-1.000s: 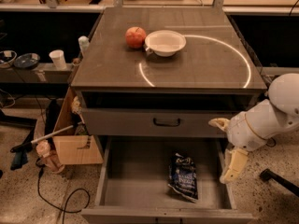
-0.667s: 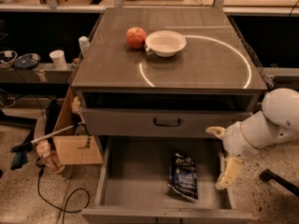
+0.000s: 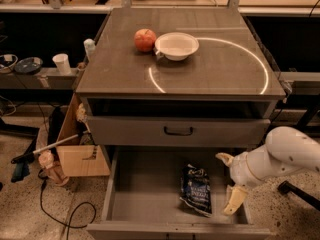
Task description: Pick blue chip bag from middle drawer and place on counter
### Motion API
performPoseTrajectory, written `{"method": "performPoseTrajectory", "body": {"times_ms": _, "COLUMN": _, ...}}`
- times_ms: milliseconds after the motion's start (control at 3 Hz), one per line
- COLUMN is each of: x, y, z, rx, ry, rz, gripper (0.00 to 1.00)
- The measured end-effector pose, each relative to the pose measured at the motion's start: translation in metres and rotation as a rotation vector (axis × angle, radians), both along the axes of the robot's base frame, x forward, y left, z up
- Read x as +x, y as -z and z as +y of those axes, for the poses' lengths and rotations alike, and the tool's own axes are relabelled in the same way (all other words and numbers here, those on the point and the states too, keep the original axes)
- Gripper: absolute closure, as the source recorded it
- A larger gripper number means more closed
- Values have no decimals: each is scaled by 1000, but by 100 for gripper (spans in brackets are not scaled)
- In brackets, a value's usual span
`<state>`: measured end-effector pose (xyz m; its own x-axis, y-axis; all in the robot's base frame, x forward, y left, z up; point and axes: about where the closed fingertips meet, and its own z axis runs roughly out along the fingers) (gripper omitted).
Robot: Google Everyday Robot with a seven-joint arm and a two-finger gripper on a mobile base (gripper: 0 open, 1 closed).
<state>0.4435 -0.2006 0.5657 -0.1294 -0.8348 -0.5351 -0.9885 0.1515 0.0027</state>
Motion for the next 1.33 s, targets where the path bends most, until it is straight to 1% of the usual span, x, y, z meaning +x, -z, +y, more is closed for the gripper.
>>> {"method": "performPoseTrajectory", "body": {"times_ms": 333, "x": -4, "y": 33, "z": 0, "rx": -27, "ry": 61, "rz": -39, "gripper": 0}}
{"method": "performPoseTrajectory", "body": {"times_ms": 667, "x": 4, "y": 39, "z": 1, "rx": -29, "ry": 84, "rz": -72, "gripper": 0}}
{"method": "performPoseTrajectory", "body": {"times_ms": 1000, "x": 6, "y": 43, "z": 5, "rx": -17, "ry": 81, "rz": -73, "gripper": 0}}
{"method": "performPoseTrajectory", "body": {"times_ms": 1333, "x": 20, "y": 55, "z": 19, "rx": 16, "ry": 52, "rz": -65, "gripper": 0}}
